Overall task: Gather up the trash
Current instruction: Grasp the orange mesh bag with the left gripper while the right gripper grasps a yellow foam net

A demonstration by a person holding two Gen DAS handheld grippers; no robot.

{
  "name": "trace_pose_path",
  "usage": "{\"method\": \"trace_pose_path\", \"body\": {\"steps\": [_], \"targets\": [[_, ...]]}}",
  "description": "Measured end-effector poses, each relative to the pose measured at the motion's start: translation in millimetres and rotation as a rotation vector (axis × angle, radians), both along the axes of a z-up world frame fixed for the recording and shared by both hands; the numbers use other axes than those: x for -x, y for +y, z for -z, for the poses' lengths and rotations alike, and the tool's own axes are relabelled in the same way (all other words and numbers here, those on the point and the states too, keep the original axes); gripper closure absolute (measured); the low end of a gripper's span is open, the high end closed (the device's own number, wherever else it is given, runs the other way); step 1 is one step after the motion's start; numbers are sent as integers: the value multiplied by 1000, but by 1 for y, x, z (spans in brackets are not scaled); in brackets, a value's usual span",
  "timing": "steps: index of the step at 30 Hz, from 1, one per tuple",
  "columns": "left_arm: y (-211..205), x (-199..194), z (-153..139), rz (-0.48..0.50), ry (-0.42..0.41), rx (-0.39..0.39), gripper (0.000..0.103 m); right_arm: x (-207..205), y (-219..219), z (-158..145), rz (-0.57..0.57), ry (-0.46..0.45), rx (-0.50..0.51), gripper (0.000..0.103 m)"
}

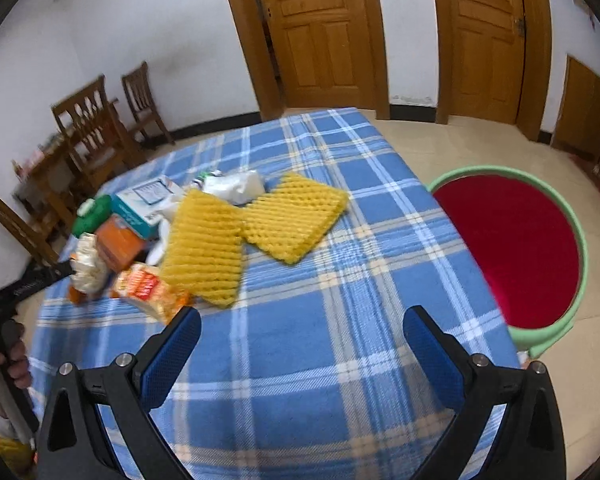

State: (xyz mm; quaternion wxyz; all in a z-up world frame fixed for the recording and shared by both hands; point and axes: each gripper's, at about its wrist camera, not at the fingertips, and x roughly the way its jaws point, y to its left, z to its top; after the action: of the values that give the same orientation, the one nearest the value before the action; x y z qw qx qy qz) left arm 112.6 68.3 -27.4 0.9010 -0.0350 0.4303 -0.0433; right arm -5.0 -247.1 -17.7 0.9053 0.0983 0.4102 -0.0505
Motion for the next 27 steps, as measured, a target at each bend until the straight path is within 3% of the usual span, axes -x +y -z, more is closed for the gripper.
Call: {"method": "trace_pose_path", "body": {"steps": [11,15,20,23,25,27], "targets": [[12,-30,21,12,48,94,42,-45,25,-3,-82,18,8,0],[10,-33,24,28,41,91,42,-58,36,1,-109,21,21,0],[3,-30,26,42,10,49,45,-70,49,12,-135,54,8,12],[-1,-28,26,51,-1,28,47,-73,55,17,-141,68,-12,24],[-1,-27,26,53,-4,24,48,-74,54,20,-138,76,-32,40],[0,-27,25,52,-6,29,49,-74,52,22,-136,85,-65,46]]}}
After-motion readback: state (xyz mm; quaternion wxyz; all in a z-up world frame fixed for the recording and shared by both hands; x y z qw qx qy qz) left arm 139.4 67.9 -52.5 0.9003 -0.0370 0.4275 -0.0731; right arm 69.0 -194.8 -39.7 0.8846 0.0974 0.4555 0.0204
